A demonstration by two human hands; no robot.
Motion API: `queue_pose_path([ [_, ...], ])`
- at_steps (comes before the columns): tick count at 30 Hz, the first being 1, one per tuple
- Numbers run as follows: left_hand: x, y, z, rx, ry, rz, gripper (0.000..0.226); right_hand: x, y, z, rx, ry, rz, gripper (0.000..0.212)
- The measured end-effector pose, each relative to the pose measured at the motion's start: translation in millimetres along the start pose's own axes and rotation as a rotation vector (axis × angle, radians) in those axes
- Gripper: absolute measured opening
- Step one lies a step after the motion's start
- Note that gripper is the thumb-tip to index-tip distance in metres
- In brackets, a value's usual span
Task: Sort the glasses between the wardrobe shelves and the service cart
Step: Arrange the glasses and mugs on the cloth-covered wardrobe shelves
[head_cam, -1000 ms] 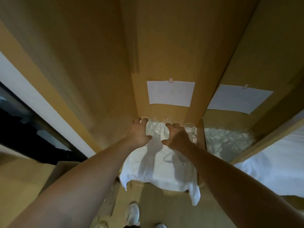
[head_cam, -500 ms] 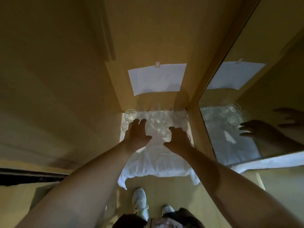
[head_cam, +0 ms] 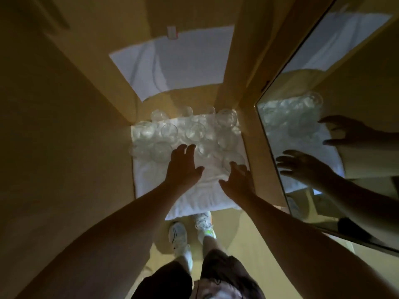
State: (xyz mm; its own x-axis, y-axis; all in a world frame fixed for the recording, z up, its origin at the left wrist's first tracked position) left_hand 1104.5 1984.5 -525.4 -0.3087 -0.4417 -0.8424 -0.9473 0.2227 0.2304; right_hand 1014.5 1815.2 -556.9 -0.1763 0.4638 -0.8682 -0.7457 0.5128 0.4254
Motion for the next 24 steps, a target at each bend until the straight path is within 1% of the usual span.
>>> queue_pose_path([
  [4,34.1,-22.8,7.2,-0.048,0.039,0.008,0.081,26.8,-23.9,-14.8,0.065,0.013,-0.014,0.073],
  [6,49.3,-29.5,14.3,-0.087,0.056,0.015,0.083,41.2,-32.8,-23.8,0.133,-0.015,-0.013,0.075],
  [10,77.5,-34.7,29.8,-0.184,0.106,0.037,0.088,69.0,-46.4,-44.3,0.337,-0.132,-0.003,0.087],
  [13,93.5,-40.9,39.6,-0.263,0.157,0.038,0.092,86.1,-50.2,-59.2,0.524,-0.246,-0.019,0.085],
  [15,102.3,-46.1,42.7,-0.282,0.174,0.045,0.094,98.0,-51.6,-66.6,0.595,-0.287,0.006,0.084],
  [17,110.4,-50.6,44.4,-0.295,0.195,0.041,0.096,107.1,-55.3,-71.2,0.627,-0.355,0.014,0.077],
  [20,122.4,-55.3,43.4,-0.298,0.228,0.026,0.097,117.3,-57.6,-76.5,0.682,-0.513,-0.016,0.065],
  [23,135.3,-60.0,39.6,-0.289,0.261,-0.001,0.097,130.8,-57.7,-82.0,0.773,-0.665,-0.025,0.043],
  [24,138.9,-61.9,37.7,-0.291,0.281,-0.021,0.097,135.9,-58.1,-84.1,0.801,-0.715,-0.011,0.039],
])
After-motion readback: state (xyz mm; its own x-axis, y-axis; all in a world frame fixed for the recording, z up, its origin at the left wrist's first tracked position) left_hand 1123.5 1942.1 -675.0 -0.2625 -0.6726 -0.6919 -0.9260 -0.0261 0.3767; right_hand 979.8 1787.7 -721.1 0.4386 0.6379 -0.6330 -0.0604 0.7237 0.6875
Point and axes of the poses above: each hand's wrist, its own y-axis away from the middle knuckle, its own x-axis out of the palm, z = x × y, the point moved 6 cm from there along -y, towards the middle knuckle, and after that the axes turned 12 degrees about -z, right-handed, at the moved point
